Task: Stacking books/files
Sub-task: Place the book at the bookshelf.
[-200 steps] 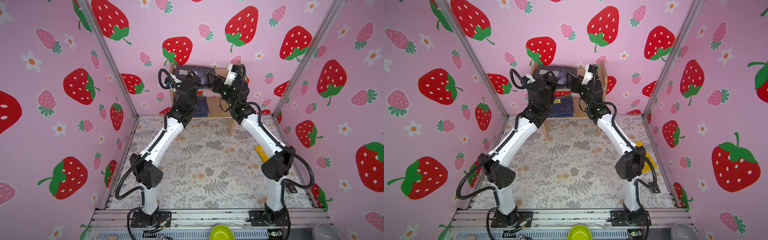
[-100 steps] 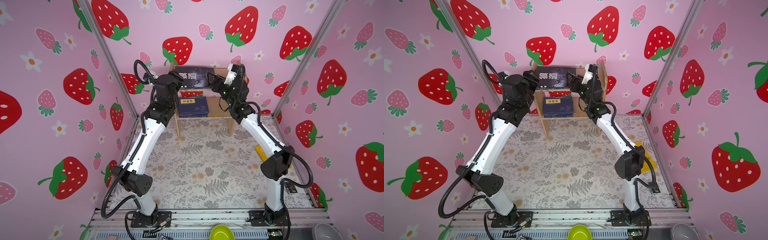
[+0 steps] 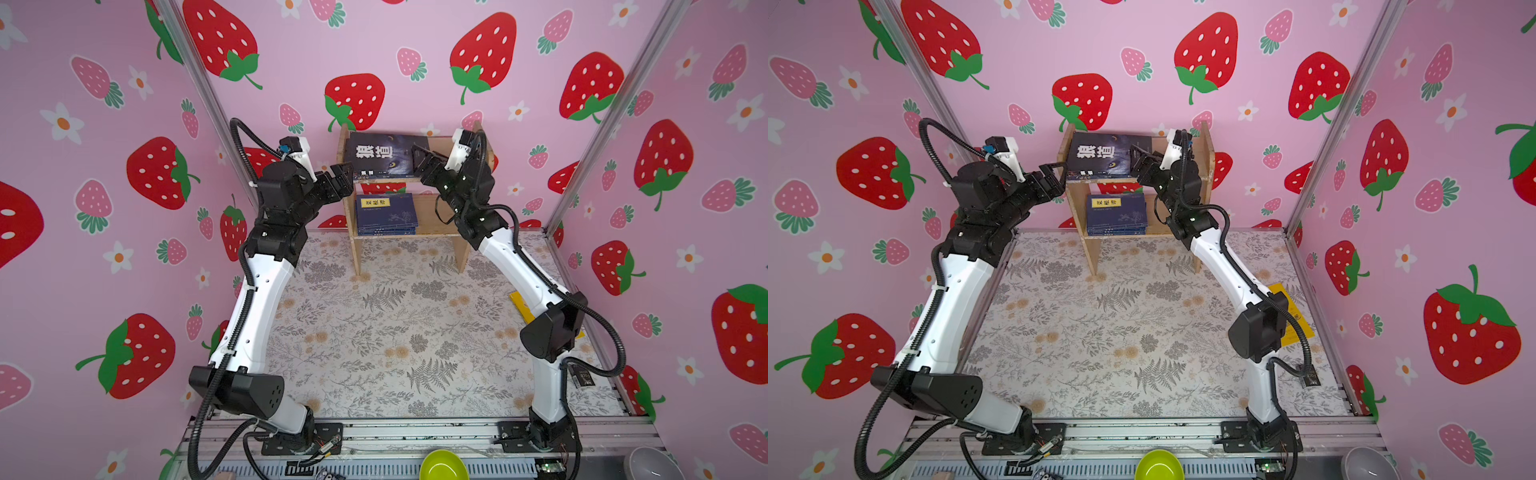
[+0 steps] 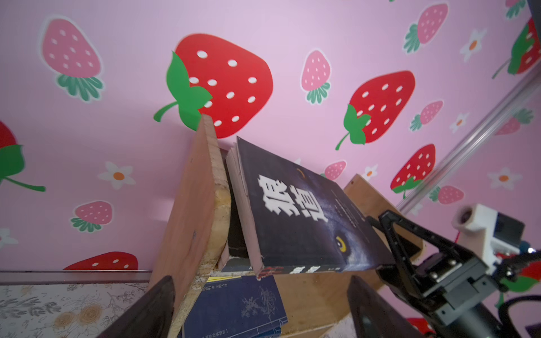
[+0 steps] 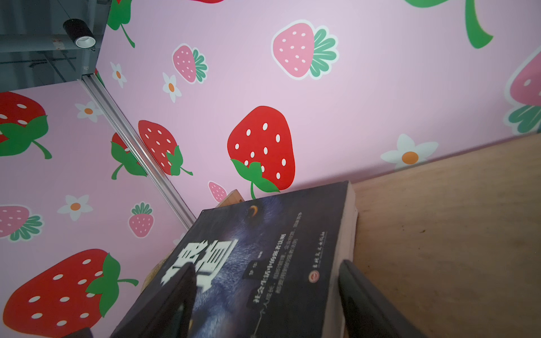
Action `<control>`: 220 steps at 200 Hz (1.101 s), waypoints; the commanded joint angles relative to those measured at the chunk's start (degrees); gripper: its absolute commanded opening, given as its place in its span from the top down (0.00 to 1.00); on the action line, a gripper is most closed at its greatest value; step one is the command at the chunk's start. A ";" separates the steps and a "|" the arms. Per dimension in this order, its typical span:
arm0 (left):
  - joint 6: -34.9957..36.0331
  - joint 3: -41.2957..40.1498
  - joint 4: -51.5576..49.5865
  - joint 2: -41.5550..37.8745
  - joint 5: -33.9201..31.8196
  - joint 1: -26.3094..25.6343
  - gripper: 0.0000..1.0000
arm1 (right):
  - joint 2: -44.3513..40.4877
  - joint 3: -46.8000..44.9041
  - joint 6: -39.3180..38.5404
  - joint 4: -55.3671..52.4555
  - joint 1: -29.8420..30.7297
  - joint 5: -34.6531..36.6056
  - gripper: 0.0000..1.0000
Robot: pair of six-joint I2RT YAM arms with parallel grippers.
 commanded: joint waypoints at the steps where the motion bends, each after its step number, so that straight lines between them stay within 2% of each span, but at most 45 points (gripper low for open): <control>1: 3.87 1.26 1.61 2.64 12.81 2.03 0.10 | 1.57 -1.03 -1.70 -1.95 0.57 0.69 0.20; 30: 3.39 1.43 3.28 4.36 16.90 2.39 0.12 | 1.80 -1.44 -3.14 -1.55 1.04 0.44 0.19; 74: 2.87 0.49 5.60 5.29 14.95 2.39 0.17 | 3.73 0.99 -4.35 -1.64 1.63 0.52 0.19; 109: 2.79 -1.68 6.72 4.40 10.83 2.48 0.17 | 6.18 3.98 -4.34 -1.71 1.72 0.67 0.19; 130: 1.96 -2.53 7.12 4.33 6.80 2.82 0.24 | 7.35 5.39 -4.51 -1.49 1.90 0.37 0.19; 168: -0.87 -3.19 8.16 4.86 4.34 3.61 0.32 | 8.53 6.01 -4.20 -0.77 2.42 0.73 0.19; 194: -1.67 -3.73 9.64 4.65 5.01 3.80 0.32 | 9.35 6.27 -3.78 0.01 2.51 1.39 0.19; 220: -0.64 -3.63 9.70 4.00 8.84 3.84 0.31 | 9.91 6.28 -2.69 0.37 2.60 2.62 0.20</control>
